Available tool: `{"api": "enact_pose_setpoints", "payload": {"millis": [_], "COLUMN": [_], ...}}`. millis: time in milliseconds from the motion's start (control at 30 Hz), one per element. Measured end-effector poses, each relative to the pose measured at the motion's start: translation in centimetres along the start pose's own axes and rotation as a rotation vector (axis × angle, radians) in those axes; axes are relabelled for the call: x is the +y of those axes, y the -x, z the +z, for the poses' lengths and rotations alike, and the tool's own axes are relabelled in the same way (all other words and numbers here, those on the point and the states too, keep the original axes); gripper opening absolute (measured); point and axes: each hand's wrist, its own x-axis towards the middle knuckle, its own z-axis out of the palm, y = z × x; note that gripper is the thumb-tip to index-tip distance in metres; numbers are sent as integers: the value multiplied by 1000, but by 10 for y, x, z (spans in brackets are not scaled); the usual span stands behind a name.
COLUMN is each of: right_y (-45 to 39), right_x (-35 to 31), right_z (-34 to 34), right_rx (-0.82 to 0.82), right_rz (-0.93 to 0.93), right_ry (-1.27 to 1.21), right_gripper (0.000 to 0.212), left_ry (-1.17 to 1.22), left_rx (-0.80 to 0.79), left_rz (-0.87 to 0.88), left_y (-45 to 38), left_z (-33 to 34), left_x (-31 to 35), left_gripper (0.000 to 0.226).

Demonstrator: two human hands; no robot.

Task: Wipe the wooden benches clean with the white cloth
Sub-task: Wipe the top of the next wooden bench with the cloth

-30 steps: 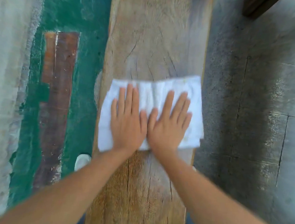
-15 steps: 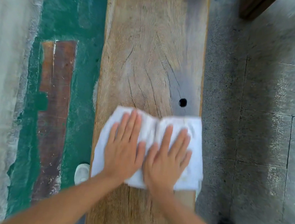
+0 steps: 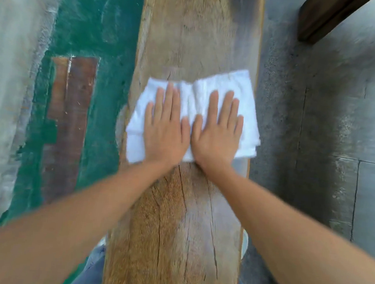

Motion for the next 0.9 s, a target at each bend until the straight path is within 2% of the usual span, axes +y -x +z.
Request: {"api": "enact_pose_setpoints", "payload": {"millis": [133, 267, 367, 467, 600, 767, 900], "right_y": [123, 216, 222, 206, 126, -95, -245], "right_x": [19, 30, 28, 20, -1, -37, -66], "right_z": [14, 29, 30, 26, 22, 6, -7], "right_rx": [-25, -83, -67, -67, 23, 97, 101], "right_rz": [9, 111, 182, 197, 267, 255, 275], "right_ry": [55, 51, 78, 61, -54, -45, -68], "right_gripper": [63, 61, 61, 59, 61, 69, 70], "left_ry": [6, -21, -63, -27, 9, -21, -27], "left_rx": [-29, -128, -167, -178, -145, 6, 45], "left_rz": [35, 85, 81, 166, 212, 49, -7], "left_y": [105, 186, 197, 168, 68, -135, -281], "left_z": [14, 29, 30, 22, 6, -17, -37], "left_x": [-8, -8, -13, -15, -12, -1, 8], "left_gripper": [69, 72, 71, 78, 79, 81, 76]}}
